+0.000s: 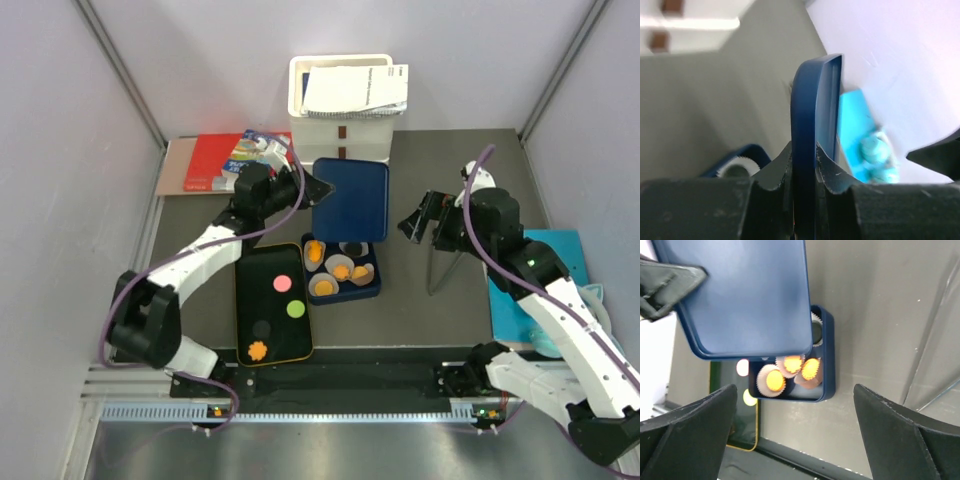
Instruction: Pack the cookies
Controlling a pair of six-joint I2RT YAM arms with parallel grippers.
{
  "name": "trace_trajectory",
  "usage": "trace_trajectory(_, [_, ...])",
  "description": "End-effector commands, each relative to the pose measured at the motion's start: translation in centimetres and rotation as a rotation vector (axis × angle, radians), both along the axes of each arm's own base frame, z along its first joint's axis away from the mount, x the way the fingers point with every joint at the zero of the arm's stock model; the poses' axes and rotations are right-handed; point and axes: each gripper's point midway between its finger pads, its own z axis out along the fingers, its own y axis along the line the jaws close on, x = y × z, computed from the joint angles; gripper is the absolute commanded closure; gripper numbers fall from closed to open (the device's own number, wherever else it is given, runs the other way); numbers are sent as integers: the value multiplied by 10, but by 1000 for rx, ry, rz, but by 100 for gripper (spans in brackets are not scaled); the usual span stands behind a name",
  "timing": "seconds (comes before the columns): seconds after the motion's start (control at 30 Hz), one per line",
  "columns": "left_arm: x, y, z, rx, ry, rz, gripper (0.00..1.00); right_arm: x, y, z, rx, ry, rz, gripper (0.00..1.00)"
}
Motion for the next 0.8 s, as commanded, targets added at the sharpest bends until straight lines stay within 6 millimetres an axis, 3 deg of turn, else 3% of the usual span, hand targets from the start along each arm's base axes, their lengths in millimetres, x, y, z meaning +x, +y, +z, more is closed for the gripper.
trace_trajectory(0.0, [-8,20,41,327,-245,141,96,-3,12,15,74,-29,36,1])
trace_trajectory(0.03, [-7,33,53,393,-294,237,96,-1,13,16,83,-32,30,1])
trace_trajectory(0.07, [-18,27,57,473,-367,239,97,0,14,17,101,-22,14,1])
trace_trajectory(0.13, [-30,33,67,538,-419,298,97,3,17,23,142,-26,-1,1])
trace_trajectory(0.23, [-46,43,70,631,-481,326,98,0,29,38,220,-50,43,1])
trace_trajectory(0.3, [-51,60,65,750,-522,398,100,0,36,53,291,-92,68,1])
trace_trajectory(0.33, [-66,55,70,775,-572,389,100,-1,39,58,339,-79,56,2])
trace_trajectory(0.37, [-66,68,78,854,-625,475,100,-1,39,63,361,-89,54,3])
trace_trajectory(0.43, [-86,61,68,935,-690,462,100,-6,46,72,405,-94,97,7])
trace_trajectory(0.47, [-89,64,73,997,-742,481,100,-7,48,75,418,-97,114,7])
trace_trajectory(0.5, [-92,70,65,1071,-746,519,100,-7,50,80,433,-104,130,7])
trace_trajectory(0.53, [-101,61,59,1115,-779,501,100,-8,57,78,440,-83,159,7])
trace_trajectory(0.6, [-107,65,58,1215,-836,552,100,-8,64,80,446,-74,200,6])
trace_trajectory(0.63, [-113,54,51,1252,-868,533,100,-8,68,76,444,-57,219,6])
trace_trajectory(0.77, [-123,50,44,1430,-988,573,100,4,77,52,402,28,229,7])
